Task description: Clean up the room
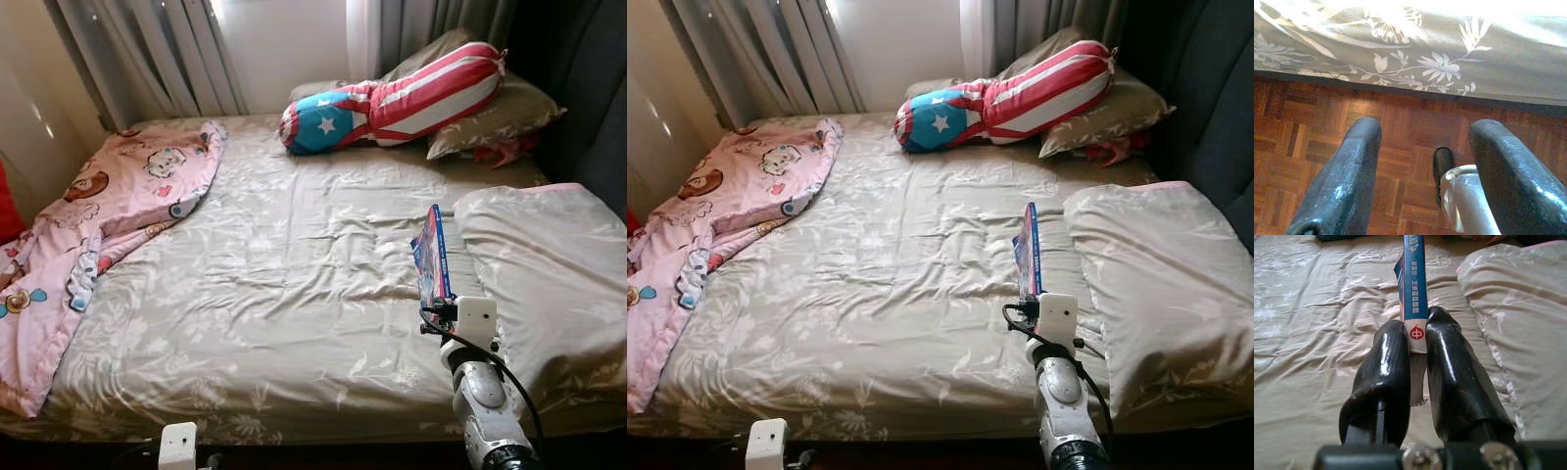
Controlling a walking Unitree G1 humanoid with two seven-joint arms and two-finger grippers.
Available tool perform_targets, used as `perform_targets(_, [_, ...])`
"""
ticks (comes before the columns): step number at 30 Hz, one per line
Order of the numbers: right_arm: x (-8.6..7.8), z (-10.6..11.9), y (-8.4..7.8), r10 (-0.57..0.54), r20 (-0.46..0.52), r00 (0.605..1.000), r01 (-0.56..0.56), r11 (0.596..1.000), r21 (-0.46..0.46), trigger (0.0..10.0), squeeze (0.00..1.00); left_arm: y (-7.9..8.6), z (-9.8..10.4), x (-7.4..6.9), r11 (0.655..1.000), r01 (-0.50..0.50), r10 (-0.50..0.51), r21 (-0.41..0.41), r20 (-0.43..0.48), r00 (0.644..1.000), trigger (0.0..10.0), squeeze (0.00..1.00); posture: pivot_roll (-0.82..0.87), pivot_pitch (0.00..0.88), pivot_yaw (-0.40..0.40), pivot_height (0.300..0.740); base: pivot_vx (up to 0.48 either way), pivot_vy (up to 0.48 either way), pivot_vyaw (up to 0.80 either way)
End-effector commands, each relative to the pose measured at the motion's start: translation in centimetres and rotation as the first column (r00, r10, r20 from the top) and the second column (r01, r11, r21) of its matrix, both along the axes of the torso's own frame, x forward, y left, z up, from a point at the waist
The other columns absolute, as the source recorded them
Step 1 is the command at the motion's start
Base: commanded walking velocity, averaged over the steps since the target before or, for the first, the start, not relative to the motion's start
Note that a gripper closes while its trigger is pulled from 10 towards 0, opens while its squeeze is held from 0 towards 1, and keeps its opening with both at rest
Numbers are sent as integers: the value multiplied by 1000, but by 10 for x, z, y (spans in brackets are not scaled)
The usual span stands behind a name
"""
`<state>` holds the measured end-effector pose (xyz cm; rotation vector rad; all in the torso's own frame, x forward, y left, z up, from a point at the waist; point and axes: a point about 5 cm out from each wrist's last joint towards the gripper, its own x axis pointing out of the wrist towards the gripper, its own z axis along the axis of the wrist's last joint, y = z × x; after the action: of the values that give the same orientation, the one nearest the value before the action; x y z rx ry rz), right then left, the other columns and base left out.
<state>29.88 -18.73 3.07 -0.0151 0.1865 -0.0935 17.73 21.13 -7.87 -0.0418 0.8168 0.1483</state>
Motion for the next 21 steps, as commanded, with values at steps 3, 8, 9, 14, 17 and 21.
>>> perform_targets(3, [5,5,2,-1,14,1000,1,1000,-15,10000,0,6,-2,-6,1000,0,0,22,-23,1000,10000,0,-56,30,75,726,334,0,0])
perform_targets(8, [4,5,3,-3,15,1000,3,1000,-13,10000,0,6,-2,-6,1000,-3,3,22,-19,1000,10000,0,-47,50,71,726,346,0,0])
perform_targets(9, [4,4,3,-3,9,1000,3,1000,-19,10000,0,5,-2,-6,1000,-4,4,22,-19,1000,10000,0,-46,54,71,726,334,0,0])
perform_targets(14, [1,1,2,-16,-2,1000,16,1000,-19,10000,0,6,-3,-8,1000,-7,7,22,-23,1000,10000,0,-48,62,74,726,307,0,0])
perform_targets(17, [0,0,2,-16,-3,1000,16,1000,-19,10000,0,6,-3,-9,1000,-3,4,27,-30,1000,10000,0,-48,66,74,726,0,0,0])
perform_targets(21, [0,0,3,-16,-7,1000,16,1000,-18,10000,0,7,-4,-11,1000,-10,11,29,-32,999,10000,0,-42,73,72,726,0,0,0])
